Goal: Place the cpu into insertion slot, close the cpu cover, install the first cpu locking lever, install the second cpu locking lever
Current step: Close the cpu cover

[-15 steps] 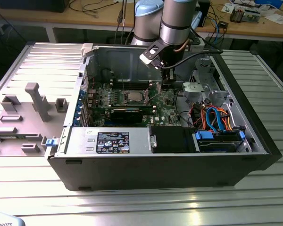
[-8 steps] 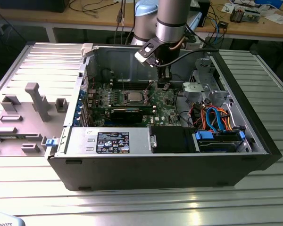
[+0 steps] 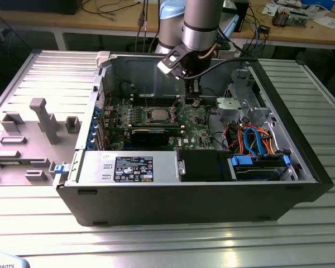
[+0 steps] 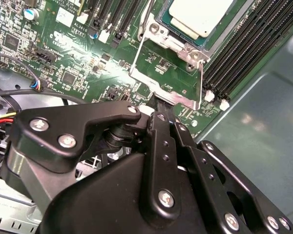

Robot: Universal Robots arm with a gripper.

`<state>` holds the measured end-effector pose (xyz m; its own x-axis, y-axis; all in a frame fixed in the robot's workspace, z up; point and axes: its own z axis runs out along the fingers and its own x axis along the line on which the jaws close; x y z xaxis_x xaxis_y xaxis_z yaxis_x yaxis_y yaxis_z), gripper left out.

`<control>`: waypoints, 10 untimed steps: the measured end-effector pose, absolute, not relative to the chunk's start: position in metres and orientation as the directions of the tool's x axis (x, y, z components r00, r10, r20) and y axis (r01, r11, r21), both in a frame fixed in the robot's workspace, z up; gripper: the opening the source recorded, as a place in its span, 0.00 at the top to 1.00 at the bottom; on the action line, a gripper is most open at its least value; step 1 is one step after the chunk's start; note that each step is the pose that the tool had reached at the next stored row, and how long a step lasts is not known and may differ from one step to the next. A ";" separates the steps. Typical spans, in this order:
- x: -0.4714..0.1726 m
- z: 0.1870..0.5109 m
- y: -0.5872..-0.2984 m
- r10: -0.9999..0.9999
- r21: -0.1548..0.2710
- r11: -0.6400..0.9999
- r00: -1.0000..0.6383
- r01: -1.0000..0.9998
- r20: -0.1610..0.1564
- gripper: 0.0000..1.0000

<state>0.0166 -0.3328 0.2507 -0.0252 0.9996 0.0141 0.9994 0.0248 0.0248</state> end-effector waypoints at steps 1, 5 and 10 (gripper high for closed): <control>0.016 0.251 -0.333 1.000 0.025 0.025 -0.025 0.999 0.014 0.89; 0.016 0.251 -0.333 1.000 0.025 0.025 -0.025 0.999 0.014 0.89; 0.015 0.251 -0.333 1.000 0.025 0.025 -0.025 0.999 0.014 0.89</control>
<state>0.0149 -0.3328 0.2507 -0.0252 0.9996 0.0141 0.9994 0.0248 0.0248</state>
